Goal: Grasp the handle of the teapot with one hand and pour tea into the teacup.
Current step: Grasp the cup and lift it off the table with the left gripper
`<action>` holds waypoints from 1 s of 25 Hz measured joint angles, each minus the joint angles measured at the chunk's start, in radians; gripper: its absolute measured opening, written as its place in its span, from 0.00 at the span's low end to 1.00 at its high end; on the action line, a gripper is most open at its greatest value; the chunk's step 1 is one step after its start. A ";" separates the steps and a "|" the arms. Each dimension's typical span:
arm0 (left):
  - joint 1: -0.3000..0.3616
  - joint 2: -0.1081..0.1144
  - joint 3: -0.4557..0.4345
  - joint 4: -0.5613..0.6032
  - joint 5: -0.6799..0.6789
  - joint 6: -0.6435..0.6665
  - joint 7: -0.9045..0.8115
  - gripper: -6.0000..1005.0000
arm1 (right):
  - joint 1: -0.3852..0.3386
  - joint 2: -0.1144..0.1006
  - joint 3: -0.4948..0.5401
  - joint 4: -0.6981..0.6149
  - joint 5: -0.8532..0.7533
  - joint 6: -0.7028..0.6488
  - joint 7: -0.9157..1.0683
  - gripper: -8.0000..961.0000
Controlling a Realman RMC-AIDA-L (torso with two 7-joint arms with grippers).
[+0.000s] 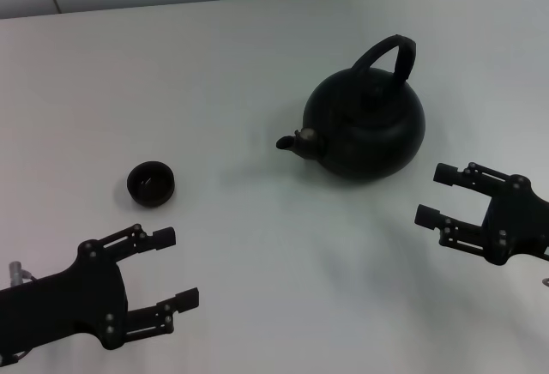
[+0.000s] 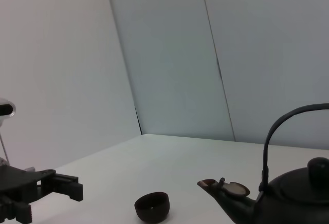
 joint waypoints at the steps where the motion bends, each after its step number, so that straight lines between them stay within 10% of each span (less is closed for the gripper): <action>1: -0.001 0.002 0.000 0.001 0.000 0.000 0.000 0.80 | 0.002 0.000 0.000 0.001 0.000 0.001 0.001 0.76; 25: 0.002 0.003 0.003 -0.010 0.000 -0.041 -0.044 0.80 | -0.005 -0.002 -0.013 -0.029 -0.113 0.001 -0.052 0.76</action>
